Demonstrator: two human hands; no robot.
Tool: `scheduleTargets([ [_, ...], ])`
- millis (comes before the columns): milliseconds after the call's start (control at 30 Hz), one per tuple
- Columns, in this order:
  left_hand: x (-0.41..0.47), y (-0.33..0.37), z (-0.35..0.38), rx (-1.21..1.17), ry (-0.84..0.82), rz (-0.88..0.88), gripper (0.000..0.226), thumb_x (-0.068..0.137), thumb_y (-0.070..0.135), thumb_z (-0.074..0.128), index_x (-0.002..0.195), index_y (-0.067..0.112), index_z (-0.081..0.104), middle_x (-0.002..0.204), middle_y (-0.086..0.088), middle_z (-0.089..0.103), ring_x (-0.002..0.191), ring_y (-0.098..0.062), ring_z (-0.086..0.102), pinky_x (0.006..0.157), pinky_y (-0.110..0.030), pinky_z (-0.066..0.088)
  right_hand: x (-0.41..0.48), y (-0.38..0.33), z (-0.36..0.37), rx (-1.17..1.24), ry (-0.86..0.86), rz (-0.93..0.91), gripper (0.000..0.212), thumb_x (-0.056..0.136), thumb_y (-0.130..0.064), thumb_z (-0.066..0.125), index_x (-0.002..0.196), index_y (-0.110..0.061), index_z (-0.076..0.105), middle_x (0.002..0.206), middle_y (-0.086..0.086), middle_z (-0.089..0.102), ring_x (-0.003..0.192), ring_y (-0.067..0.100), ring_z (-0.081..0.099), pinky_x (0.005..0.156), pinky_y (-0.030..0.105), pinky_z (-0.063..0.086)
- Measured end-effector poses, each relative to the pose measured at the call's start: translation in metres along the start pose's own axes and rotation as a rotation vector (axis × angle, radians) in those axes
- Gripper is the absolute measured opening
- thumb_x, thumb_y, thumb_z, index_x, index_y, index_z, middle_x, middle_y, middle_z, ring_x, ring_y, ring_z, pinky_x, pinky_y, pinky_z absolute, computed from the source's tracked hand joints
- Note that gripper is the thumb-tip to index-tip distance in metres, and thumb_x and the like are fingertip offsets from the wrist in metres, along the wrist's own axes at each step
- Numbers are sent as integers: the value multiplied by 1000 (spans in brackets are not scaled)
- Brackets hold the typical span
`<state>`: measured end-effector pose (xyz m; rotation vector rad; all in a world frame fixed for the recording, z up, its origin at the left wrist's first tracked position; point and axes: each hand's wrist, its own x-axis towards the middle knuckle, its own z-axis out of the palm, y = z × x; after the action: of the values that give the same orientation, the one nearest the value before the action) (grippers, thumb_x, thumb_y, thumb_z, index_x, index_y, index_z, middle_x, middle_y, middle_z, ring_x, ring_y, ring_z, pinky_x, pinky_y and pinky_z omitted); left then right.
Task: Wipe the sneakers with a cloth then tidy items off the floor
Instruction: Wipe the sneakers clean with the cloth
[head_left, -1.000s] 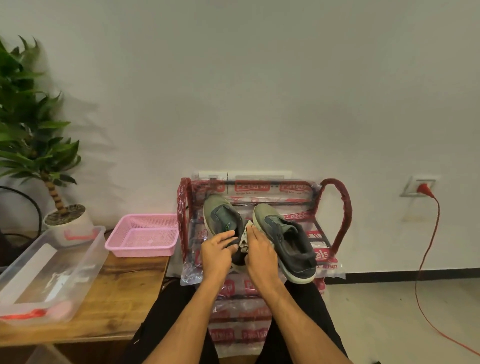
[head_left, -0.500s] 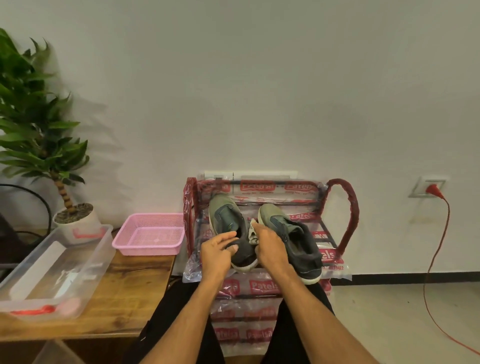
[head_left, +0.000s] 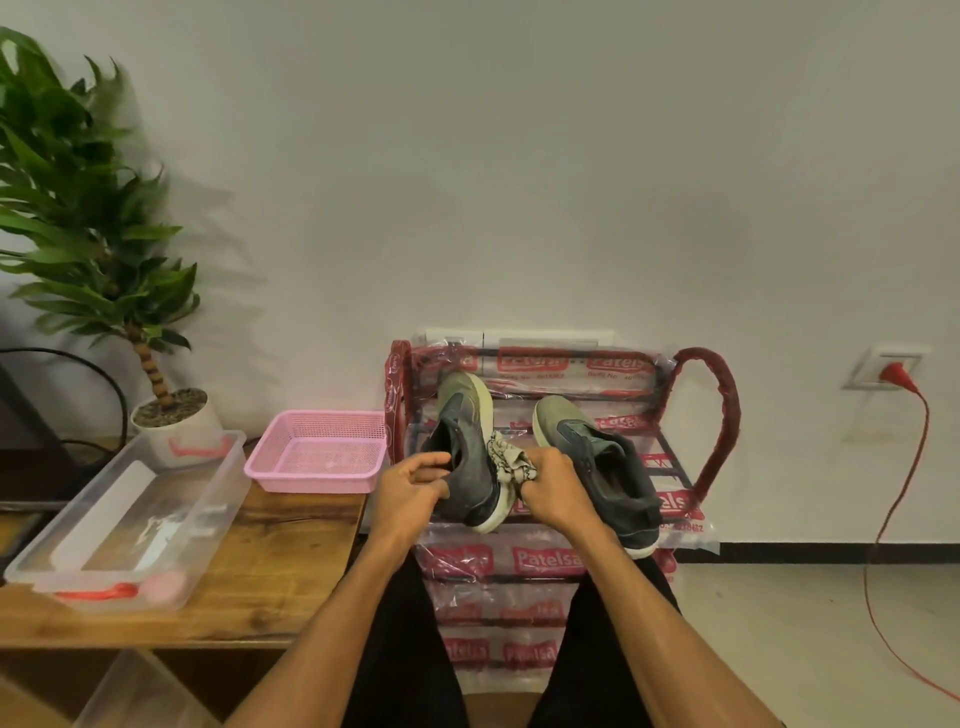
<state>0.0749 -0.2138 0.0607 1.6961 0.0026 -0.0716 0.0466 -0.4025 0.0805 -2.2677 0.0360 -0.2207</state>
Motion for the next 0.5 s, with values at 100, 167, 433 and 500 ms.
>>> scheduleTargets([
  [100, 3, 8, 1, 81, -36, 17, 36, 82, 19, 74, 116, 25, 64, 91, 5, 72, 90, -10, 67, 81, -29, 56, -2, 0, 8, -115, -16, -96, 50, 79, 7, 50, 110, -29, 68, 101, -14, 71, 94, 4, 63, 79, 28, 53],
  [167, 4, 12, 6, 86, -62, 35, 45, 80, 17, 77, 120, 22, 57, 91, -1, 71, 86, -12, 68, 71, -22, 55, -5, 2, 20, -190, 1, -136, 61, 79, 6, 52, 127, -30, 58, 121, -10, 66, 111, 10, 60, 91, 32, 52],
  [433, 5, 0, 1, 4, 50, -77, 60, 74, -4, 77, 127, 14, 56, 97, -9, 71, 91, -21, 69, 87, -43, 56, -29, -10, 43, -553, 27, -360, 69, 77, 10, 63, 142, -11, 48, 146, 8, 48, 136, 24, 44, 114, 36, 32],
  [500, 6, -1, -4, -22, 39, -104, 58, 75, -5, 76, 125, 16, 57, 96, -9, 72, 91, -21, 69, 86, -43, 57, -17, -11, 47, -626, 65, -389, 64, 74, 5, 70, 135, -9, 55, 136, 11, 57, 128, 27, 52, 109, 38, 39],
])
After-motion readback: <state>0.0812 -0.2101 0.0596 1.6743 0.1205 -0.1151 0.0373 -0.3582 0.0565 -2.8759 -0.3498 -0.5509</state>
